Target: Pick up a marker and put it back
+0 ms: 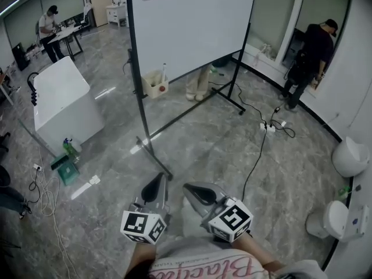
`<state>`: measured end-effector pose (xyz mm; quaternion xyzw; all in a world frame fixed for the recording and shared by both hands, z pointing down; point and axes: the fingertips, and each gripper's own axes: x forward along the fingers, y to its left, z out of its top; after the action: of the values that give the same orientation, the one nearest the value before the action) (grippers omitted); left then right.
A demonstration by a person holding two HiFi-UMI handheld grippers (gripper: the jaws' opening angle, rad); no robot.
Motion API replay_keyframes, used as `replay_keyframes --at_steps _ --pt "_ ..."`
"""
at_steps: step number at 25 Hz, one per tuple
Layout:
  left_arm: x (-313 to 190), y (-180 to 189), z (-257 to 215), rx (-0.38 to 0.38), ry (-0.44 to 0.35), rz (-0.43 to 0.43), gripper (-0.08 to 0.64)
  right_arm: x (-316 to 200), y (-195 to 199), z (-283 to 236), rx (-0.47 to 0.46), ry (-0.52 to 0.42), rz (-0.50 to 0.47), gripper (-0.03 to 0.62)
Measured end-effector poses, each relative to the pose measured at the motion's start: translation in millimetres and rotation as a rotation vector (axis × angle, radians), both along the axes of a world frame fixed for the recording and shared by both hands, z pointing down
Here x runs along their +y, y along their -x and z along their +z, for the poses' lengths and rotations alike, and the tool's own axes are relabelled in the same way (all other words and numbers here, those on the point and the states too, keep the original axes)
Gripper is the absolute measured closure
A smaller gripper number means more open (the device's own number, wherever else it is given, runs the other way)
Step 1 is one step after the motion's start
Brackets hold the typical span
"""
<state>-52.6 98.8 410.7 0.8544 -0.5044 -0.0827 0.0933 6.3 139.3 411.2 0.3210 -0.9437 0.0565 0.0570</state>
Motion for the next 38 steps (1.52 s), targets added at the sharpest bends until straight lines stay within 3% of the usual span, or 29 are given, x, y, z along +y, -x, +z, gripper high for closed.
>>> replay_keyframes --at_steps 8,20,28,38 --pt "-89.9 9.4 2.0 -0.023 0.011 -0.023 0.560 -99.3 9.5 0.8 -0.021 0.004 -0.035 0.591" --pt "-223.3 -8.6 -24.2 -0.094 -0.038 -0.042 0.560 -247.6 1.0 -20.5 -0.053 -0.007 -0.091 0.591" --pt "-276.6 1.6 -11.5 -0.096 0.013 -0.040 0.560 -320.3 -0.4 -10.7 -0.082 0.046 -0.015 0.591" --pt "-372.5 29.7 -25.1 -0.098 -0.019 0.044 0.560 -432.2 27.4 -3.3 -0.059 0.075 0.112 0.589"
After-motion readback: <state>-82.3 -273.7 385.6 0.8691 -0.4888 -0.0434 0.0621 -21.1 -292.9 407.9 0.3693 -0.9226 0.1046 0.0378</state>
